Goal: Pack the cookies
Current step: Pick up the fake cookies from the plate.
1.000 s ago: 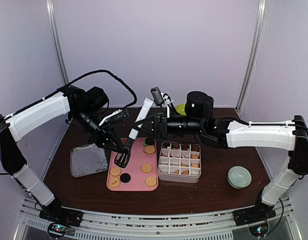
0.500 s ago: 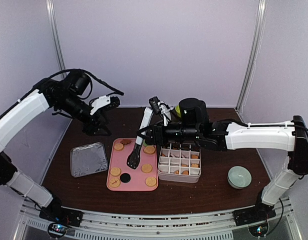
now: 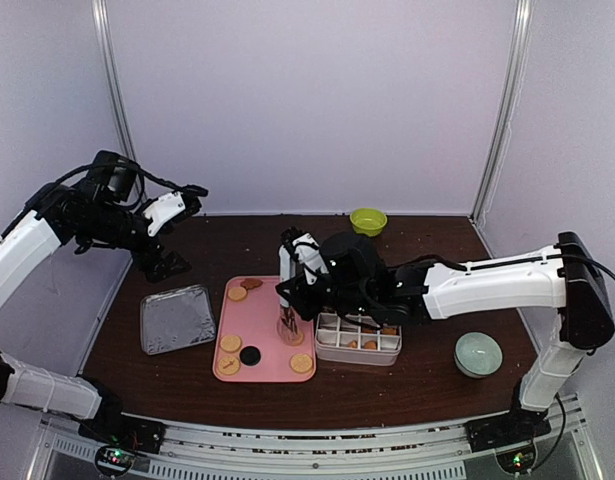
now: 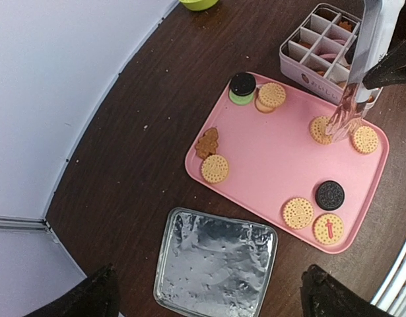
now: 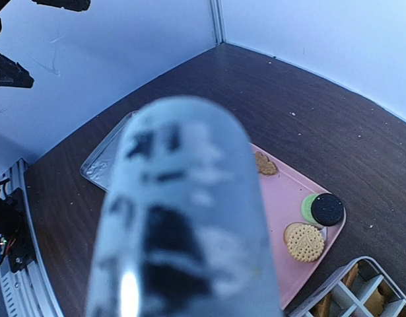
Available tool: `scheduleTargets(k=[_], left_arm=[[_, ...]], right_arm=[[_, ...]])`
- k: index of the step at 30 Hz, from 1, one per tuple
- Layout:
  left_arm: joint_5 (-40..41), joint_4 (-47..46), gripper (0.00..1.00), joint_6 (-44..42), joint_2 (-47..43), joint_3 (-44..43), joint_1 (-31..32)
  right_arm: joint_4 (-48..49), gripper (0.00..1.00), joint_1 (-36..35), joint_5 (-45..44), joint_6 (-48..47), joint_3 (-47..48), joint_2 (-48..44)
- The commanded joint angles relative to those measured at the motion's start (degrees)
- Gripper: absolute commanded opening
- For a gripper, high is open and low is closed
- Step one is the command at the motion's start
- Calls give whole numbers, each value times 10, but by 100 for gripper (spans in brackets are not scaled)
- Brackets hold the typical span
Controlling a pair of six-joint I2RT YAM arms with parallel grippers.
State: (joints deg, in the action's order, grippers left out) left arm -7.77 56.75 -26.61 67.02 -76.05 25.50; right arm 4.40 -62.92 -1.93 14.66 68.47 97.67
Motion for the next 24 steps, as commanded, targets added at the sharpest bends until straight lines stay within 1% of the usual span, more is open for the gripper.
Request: scheduleTargets(k=[1,5,15,20,24], left_arm=[[-15,-5,98,12,14,7,-6],[-17,-5,98,10,19,10,-10],[-26,5,98,13,25,5,-18],[-44,27,98,20,43,-15,-30],[-52,36,98,21,47,-28,-32]], right_arm=[[23,29,-26,-114,-25,33,14],[37,29,-39,-145,-22,31,19],[63,33,-46,-179,-9,27,40],[66,34,-46,-178,-8,27,47],[74,36,-47,-169,0,24,52]])
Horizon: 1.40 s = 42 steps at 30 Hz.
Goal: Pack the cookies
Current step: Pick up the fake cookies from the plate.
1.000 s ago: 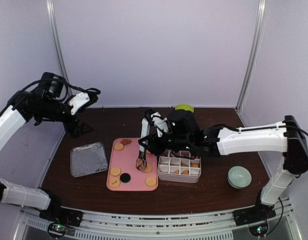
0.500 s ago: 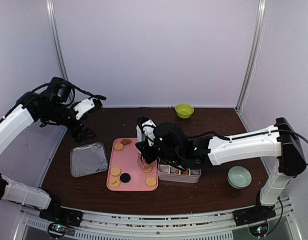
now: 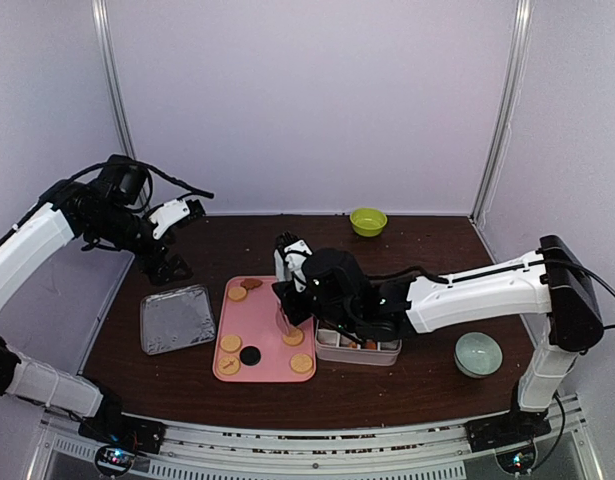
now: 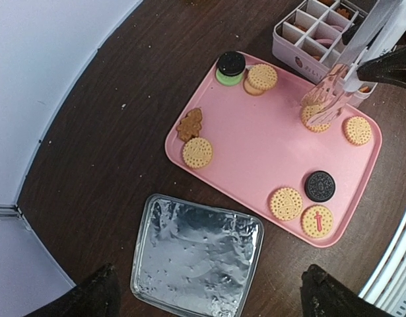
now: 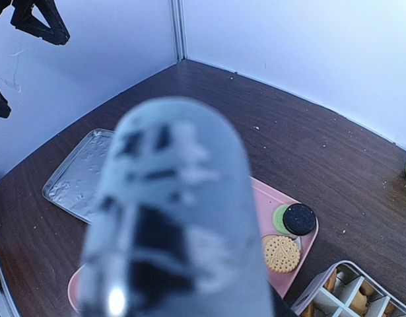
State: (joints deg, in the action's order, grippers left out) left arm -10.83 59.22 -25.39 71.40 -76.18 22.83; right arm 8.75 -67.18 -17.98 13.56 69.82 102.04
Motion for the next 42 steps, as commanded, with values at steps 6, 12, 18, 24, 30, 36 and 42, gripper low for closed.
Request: scheduleTargets(k=[6,12,18,24,30,36,42], left_arm=[[-23,16,98,12,11,-37,-5],[-25,16,98,15,15,-41,-5],[-28,16,98,17,16,-41,-7],[-29,16,98,18,15,-42,-7],[-30,16,98,17,15,-39,-6],[-31,16,98,19,18,-39,-6],[-31,16,98,18,16,-35,-7]], right_arm=[[43,38,-4,0,19,1,11],[47,44,-4,4,17,-11,8],[51,49,-5,3,13,-25,7],[42,47,-7,-3,12,-31,7],[18,44,-14,-31,-11,-36,-3],[3,36,-15,-55,-25,-39,-17],[-6,7,-14,-74,-29,-21,-29]])
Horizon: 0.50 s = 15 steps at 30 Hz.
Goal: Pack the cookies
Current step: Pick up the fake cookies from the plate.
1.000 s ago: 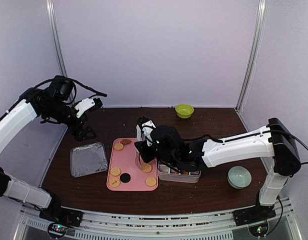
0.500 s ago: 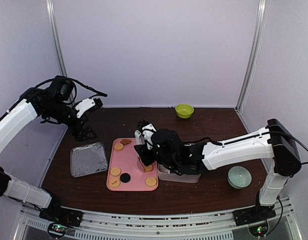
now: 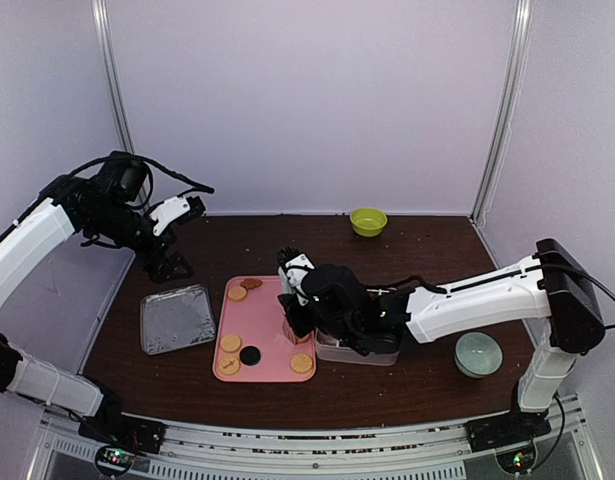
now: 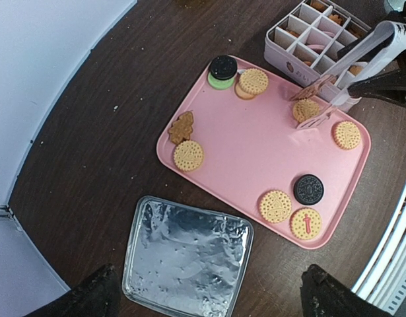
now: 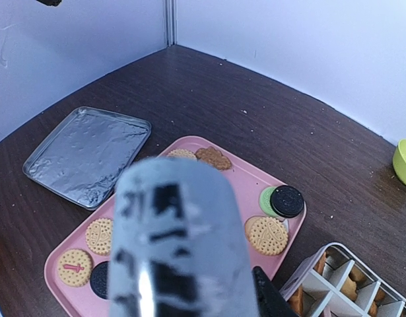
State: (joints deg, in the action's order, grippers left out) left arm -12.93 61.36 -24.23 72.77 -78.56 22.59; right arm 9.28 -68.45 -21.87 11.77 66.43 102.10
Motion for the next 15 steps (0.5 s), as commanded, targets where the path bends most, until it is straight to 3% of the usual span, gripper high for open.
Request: scheduleTargets(k=[1,15], left_arm=[[-11,-5,98,7,2,-11,-4],[-10,-7,98,6,2,-8,-4]], right_arm=[[-16,3,-1,-38,-13,17,-32],[-53,1,8,-21,-11,14,-161]])
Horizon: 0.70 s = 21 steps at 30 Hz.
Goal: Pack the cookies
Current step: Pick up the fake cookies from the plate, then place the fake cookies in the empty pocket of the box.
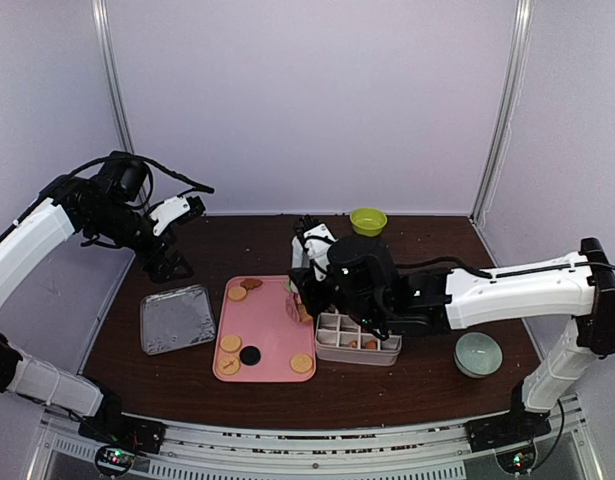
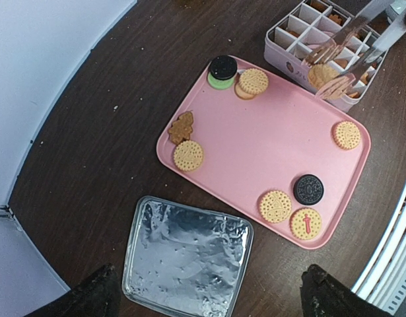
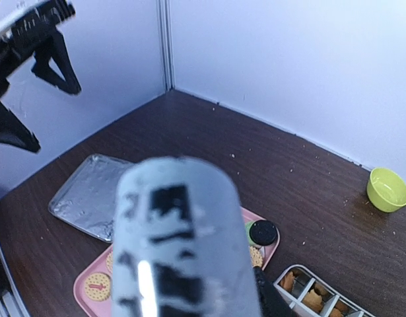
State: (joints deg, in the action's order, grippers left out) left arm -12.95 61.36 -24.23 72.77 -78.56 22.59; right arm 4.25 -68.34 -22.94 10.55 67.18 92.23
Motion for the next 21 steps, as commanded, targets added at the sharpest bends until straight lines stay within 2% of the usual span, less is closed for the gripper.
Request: scheduleTargets(k=[1,14,21], left_arm=[[-11,-7,98,6,2,-8,-4],[-33,-7,97,6,6,1,-4],[-46,-4,96,6,11,-5,-4]], right_arm=[[-12,1,8,-14,4,-5,-78],[-137,2,11,-59,91,-178,-293],[-171,2,11,-65,117,-214,-330]])
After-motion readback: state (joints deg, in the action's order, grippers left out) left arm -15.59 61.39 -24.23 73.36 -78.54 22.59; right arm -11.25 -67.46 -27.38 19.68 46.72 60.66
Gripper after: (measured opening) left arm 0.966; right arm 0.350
